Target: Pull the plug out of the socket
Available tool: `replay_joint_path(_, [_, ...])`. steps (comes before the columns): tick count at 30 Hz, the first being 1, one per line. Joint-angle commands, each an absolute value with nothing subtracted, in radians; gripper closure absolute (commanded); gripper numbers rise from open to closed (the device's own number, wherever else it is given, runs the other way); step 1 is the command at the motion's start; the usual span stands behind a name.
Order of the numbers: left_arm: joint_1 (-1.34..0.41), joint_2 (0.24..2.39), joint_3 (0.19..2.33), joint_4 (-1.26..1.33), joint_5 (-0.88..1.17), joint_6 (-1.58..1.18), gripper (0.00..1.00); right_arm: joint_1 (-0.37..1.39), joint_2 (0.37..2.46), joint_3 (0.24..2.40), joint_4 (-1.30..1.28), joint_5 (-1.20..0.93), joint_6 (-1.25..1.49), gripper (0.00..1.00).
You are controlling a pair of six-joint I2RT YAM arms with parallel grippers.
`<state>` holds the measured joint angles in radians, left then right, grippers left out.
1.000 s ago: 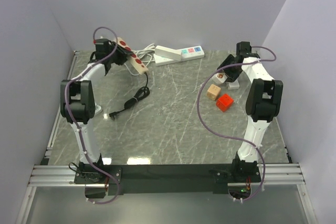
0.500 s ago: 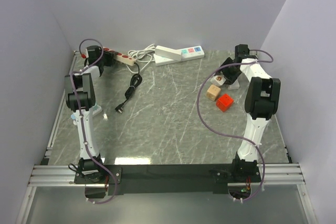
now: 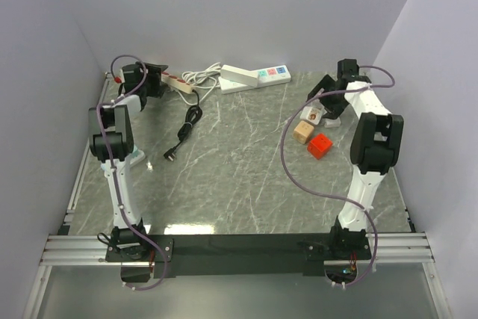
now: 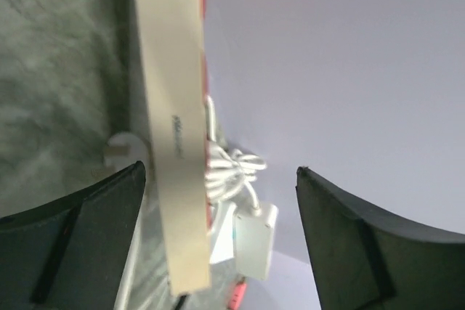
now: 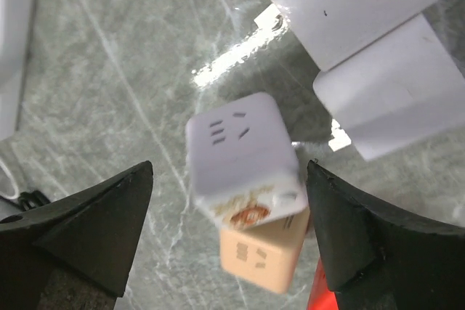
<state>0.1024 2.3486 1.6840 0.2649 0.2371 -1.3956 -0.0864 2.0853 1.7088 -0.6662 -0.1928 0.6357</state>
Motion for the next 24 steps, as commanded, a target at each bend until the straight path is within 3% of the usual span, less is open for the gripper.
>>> replay_joint_path(1, [0.11,2.206,1.645,0.293,0.232,-1.373,0.08,-0.1,1.944,1.752,-0.686,-0.141,0.637,0.07])
replay_joint_path(6, [0.126,2.039,1.534,0.263,0.248,-1.303,0.09,-0.1,1.844,1.714,-0.67,-0.14,0.635,0.05])
replay_joint_path(7, [0.124,2.014,1.529,0.223,0.256,-1.277,0.11,-0.1,1.81,1.701,-0.666,-0.152,0.631,0.05])
replay_joint_path(9, [0.117,1.956,1.532,0.065,0.278,-1.154,0.25,-0.098,1.778,1.663,-0.654,-0.184,0.626,0.09])
replay_joint_path(10, [0.111,1.938,1.531,0.013,0.275,-1.106,0.36,-0.097,1.744,1.645,-0.646,-0.199,0.623,0.12])
replay_joint_path(11, [0.094,1.918,1.511,-0.091,0.269,-1.009,0.64,-0.097,1.729,1.626,-0.637,-0.215,0.621,0.14])
replay_joint_path(13, [0.078,1.853,1.439,-0.161,0.232,-0.931,0.96,-0.084,1.686,1.574,-0.623,-0.244,0.615,0.22])
replay_joint_path(17, [0.014,1.747,1.287,-0.227,0.155,-0.787,0.99,-0.06,1.622,1.481,-0.598,-0.265,0.607,0.29])
replay_joint_path(24, [-0.103,1.752,1.258,-0.353,0.008,-0.69,0.99,-0.012,1.577,1.417,-0.589,-0.285,0.603,0.31])
